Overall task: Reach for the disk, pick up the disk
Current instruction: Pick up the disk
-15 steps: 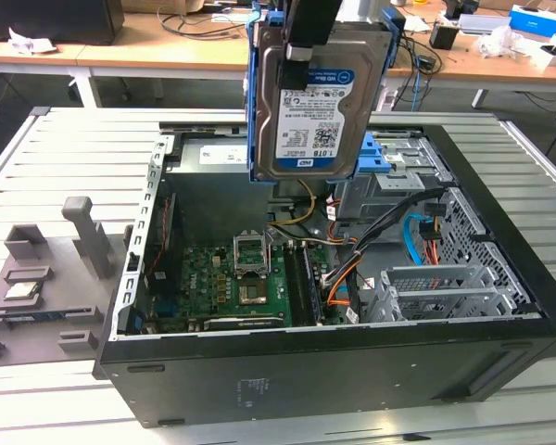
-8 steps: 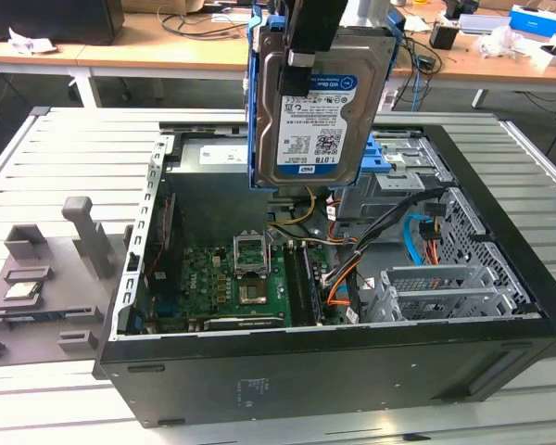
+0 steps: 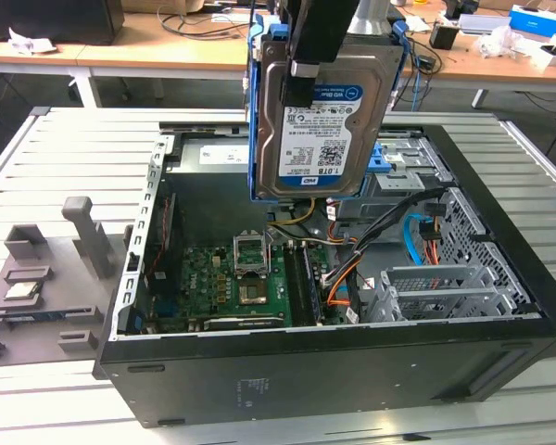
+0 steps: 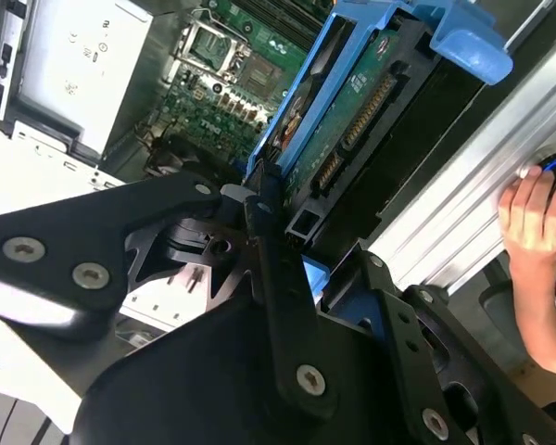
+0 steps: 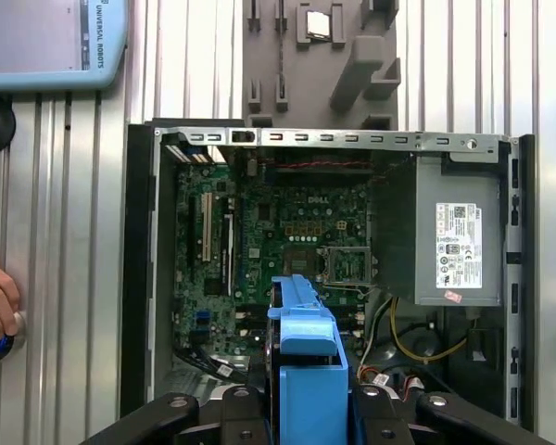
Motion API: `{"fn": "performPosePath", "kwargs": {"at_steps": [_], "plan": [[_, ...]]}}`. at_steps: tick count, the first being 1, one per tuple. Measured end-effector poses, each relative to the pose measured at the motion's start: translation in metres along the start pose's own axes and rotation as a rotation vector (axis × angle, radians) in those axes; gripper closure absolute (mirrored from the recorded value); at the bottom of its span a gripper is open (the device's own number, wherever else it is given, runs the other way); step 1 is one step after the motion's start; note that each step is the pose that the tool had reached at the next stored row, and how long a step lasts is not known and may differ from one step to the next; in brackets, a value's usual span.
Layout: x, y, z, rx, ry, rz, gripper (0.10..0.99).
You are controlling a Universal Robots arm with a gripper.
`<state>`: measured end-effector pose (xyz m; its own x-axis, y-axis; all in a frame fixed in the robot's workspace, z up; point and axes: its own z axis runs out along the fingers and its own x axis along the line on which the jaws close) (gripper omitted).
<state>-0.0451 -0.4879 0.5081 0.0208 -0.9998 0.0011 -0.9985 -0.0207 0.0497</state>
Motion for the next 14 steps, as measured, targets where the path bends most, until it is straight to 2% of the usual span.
{"fn": "performPosePath", "kwargs": {"at_steps": [14], "plan": [[0.0236,0.0002,0.0,0.0,0.0,0.0,0.722]]}}
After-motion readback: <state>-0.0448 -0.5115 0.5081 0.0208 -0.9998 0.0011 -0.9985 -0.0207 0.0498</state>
